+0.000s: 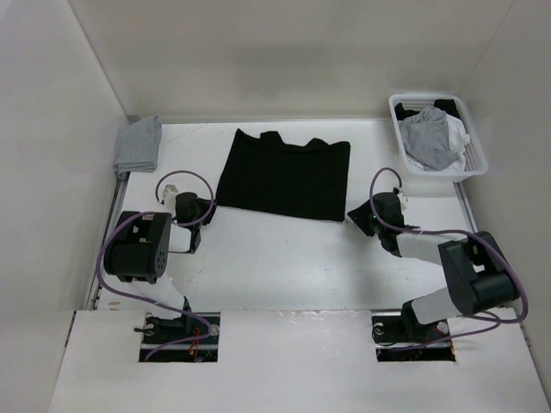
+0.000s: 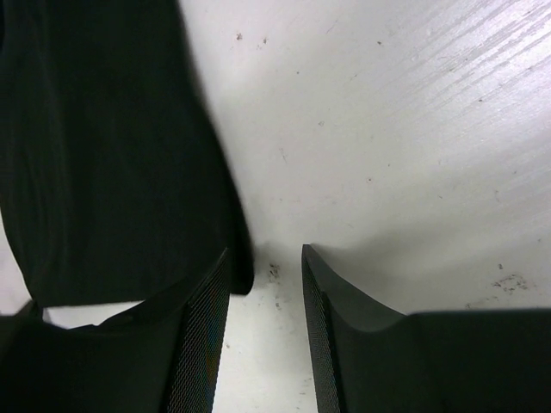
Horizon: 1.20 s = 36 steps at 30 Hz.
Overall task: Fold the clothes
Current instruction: Fold the tank top
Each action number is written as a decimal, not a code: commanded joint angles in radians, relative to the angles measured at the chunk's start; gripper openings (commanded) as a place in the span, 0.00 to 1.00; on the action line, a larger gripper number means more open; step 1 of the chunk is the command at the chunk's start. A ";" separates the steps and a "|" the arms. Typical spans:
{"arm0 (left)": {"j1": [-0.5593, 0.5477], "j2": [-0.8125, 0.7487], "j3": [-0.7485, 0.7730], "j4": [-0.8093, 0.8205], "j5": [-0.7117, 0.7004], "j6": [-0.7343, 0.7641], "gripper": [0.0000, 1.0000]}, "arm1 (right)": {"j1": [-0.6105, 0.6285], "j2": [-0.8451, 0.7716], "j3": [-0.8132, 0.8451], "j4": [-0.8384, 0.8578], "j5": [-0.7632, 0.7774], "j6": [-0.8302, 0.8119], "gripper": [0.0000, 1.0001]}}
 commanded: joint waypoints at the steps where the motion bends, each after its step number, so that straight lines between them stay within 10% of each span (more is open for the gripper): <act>1: 0.025 -0.086 -0.063 -0.011 -0.017 -0.003 0.00 | 0.015 0.027 0.025 0.066 -0.012 0.015 0.43; 16: 0.024 -0.114 -0.101 -0.008 0.016 0.020 0.00 | 0.101 0.066 -0.042 0.190 -0.032 0.083 0.44; 28: 0.019 -0.128 -0.090 -0.011 0.015 0.016 0.00 | 0.101 0.107 -0.041 0.238 -0.012 0.110 0.03; 36: 0.025 -0.756 -0.025 -0.384 0.023 0.054 0.00 | 0.208 -0.452 0.013 -0.162 0.165 -0.087 0.00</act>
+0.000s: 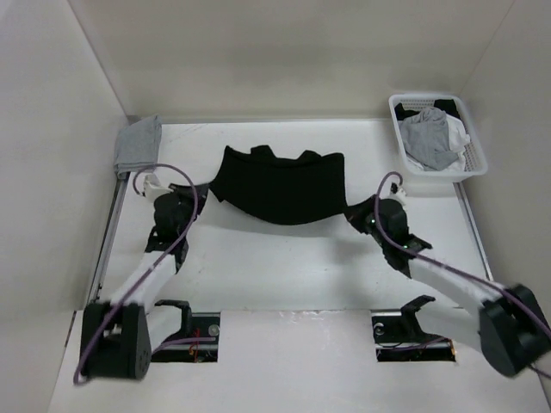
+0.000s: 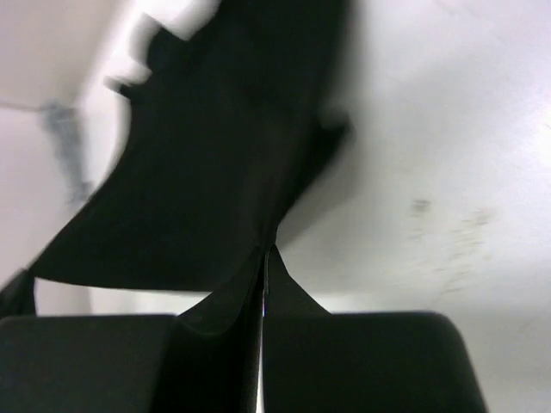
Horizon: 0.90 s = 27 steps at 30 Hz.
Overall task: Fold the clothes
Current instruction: Fold the tank top
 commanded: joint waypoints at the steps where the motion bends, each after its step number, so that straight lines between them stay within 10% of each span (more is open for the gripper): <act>1: -0.001 -0.317 0.100 -0.224 -0.033 0.064 0.00 | 0.077 -0.302 0.095 -0.253 0.144 -0.141 0.00; 6: -0.035 -0.645 0.269 -0.493 -0.066 0.142 0.00 | 0.239 -0.644 0.346 -0.660 0.299 -0.270 0.00; 14: -0.038 -0.778 0.408 -0.714 -0.087 0.184 0.00 | 0.557 -0.638 0.582 -0.872 0.455 -0.319 0.03; 27: 0.006 -0.099 0.278 -0.391 -0.121 0.132 0.00 | -0.031 0.076 0.486 -0.314 -0.121 -0.368 0.04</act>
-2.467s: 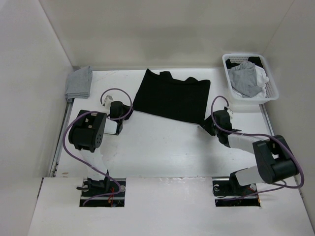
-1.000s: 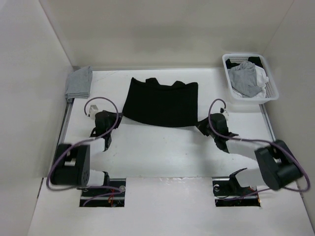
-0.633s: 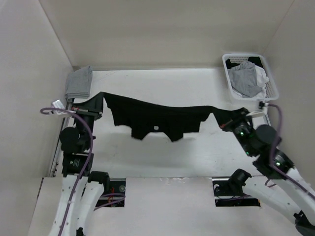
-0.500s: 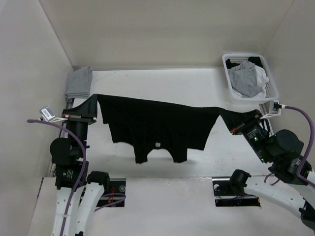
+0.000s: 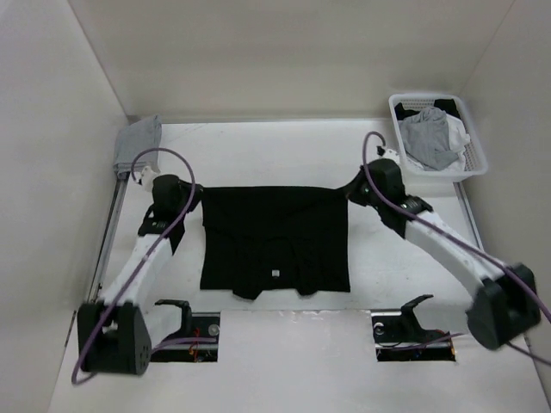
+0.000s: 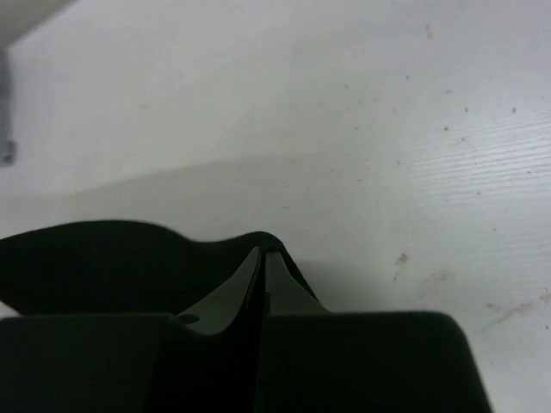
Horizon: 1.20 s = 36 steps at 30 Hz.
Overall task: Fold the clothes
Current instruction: Fold the tank top
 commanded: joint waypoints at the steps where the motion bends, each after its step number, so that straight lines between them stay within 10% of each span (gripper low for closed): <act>1: -0.002 0.207 0.043 0.214 -0.041 -0.026 0.00 | -0.097 0.229 0.076 0.233 -0.193 -0.008 0.04; 12: 0.015 0.727 0.444 0.281 -0.011 0.004 0.00 | -0.222 0.673 0.448 0.229 -0.268 0.012 0.03; 36: 0.090 -0.043 -0.348 0.395 0.149 -0.005 0.00 | -0.102 -0.016 -0.373 0.370 -0.183 0.101 0.03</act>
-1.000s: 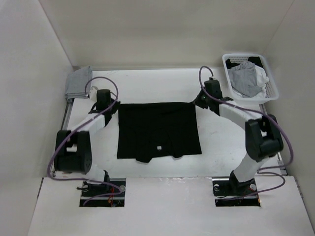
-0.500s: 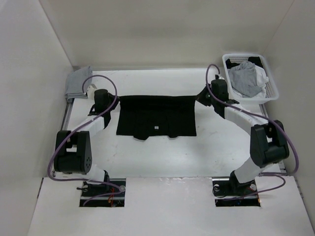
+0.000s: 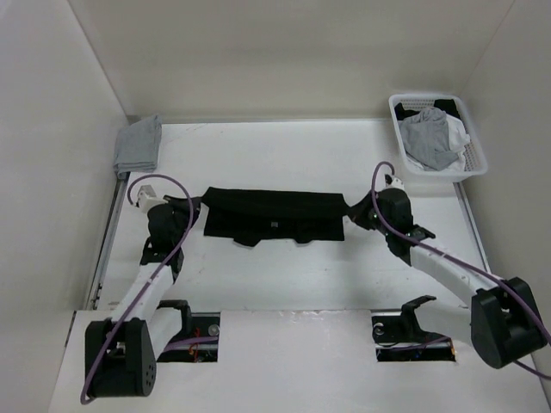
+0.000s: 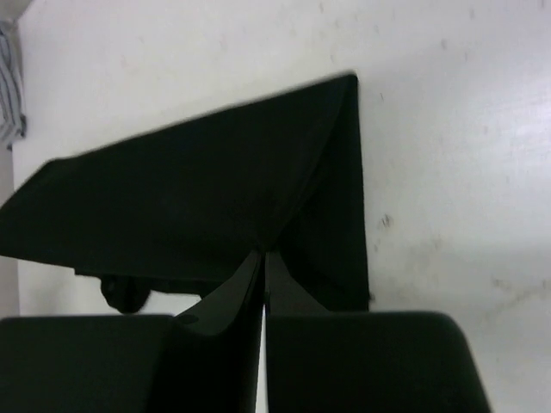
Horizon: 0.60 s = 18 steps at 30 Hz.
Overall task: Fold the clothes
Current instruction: Fold the tank top
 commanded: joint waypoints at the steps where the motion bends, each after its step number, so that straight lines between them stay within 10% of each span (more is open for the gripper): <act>1: 0.036 -0.073 -0.071 -0.005 0.070 0.024 0.00 | 0.039 -0.059 -0.086 0.041 0.055 0.048 0.03; 9: 0.101 -0.120 -0.196 -0.045 0.109 0.040 0.04 | 0.104 -0.070 -0.203 -0.017 0.104 0.164 0.06; 18: 0.157 -0.179 -0.185 -0.058 0.129 0.011 0.25 | 0.078 -0.070 -0.157 -0.010 0.089 0.063 0.48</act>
